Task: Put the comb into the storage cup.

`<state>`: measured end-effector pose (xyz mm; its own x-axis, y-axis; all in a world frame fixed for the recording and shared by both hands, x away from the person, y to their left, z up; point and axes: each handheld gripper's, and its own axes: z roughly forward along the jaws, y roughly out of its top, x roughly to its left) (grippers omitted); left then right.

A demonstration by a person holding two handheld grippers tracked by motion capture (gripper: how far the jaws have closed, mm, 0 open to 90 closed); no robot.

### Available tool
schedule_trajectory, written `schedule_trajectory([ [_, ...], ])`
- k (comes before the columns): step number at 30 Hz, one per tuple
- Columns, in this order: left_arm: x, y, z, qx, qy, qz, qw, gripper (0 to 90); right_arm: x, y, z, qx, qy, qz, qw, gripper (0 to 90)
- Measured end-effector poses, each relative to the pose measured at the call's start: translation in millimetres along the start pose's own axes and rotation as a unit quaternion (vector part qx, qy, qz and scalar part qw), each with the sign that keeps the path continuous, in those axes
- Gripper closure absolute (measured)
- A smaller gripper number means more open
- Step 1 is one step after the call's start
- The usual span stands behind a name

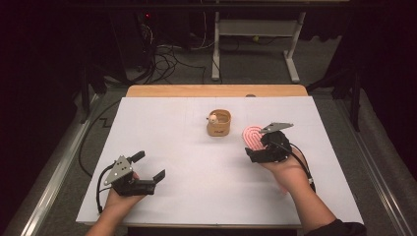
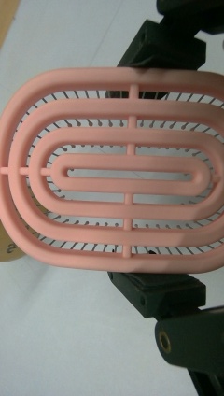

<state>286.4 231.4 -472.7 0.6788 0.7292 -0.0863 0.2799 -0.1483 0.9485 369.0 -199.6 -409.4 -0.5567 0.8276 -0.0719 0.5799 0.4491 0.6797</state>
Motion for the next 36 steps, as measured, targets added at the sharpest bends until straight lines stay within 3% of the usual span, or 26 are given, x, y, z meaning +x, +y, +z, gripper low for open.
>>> schedule_trajectory([
  [3,-0.1,0.0,0.1,0.0,0.0,0.0,1.0,0.0,-0.1,-0.9,-1.2,-0.007,0.005,0.003,1.0,20.2],
  [9,-0.8,-0.4,0.9,0.002,-0.004,0.001,1.0,0.0,-1.5,-5.0,-9.4,-0.051,0.003,0.015,0.9986,20.2],
  [15,-1.2,-0.7,0.9,0.003,-0.005,0.003,1.0,0.0,-2.3,-9.4,-18.9,-0.111,0.003,0.027,0.9934,20.2],
  [19,-1.4,-0.8,1.2,0.001,-0.004,0.0,1.0,0.0,-1.5,-13.5,-20.1,-0.135,0.005,0.026,0.9905,20.2],
  [20,-1.4,-1.0,1.3,0.002,-0.004,0.001,1.0,0.0,-0.8,-16.8,-20.6,-0.155,0.006,0.029,0.9875,20.2],
  [24,-1.4,-1.6,1.6,0.004,-0.005,0.003,1.0,0.0,0.5,-23.6,-22.1,-0.19,0.006,0.032,0.9813,20.3],
  [25,-1.4,-1.6,1.6,0.004,-0.005,0.003,1.0,0.0,0.5,-23.6,-22.1,-0.19,0.006,0.032,0.9813,20.3],
  [26,-1.6,-1.6,1.6,0.004,-0.005,0.004,1.0,0.0,0.5,-26.4,-23.4,-0.207,0.003,0.033,0.9778,20.2],
  [31,-1.8,-1.8,1.1,0.0,-0.006,0.003,1.0,0.0,0.5,-31.7,-28.7,-0.246,-0.007,0.036,0.9686,20.2],
  [35,-2.3,-1.7,0.9,-0.002,-0.006,0.003,1.0,0.0,0.1,-35.6,-31.4,-0.266,-0.01,0.038,0.9633,20.3],
  [36,-2.3,-1.7,0.9,-0.002,-0.006,0.003,1.0,0.0,0.1,-35.6,-31.4,-0.266,-0.01,0.038,0.9633,20.3],
])
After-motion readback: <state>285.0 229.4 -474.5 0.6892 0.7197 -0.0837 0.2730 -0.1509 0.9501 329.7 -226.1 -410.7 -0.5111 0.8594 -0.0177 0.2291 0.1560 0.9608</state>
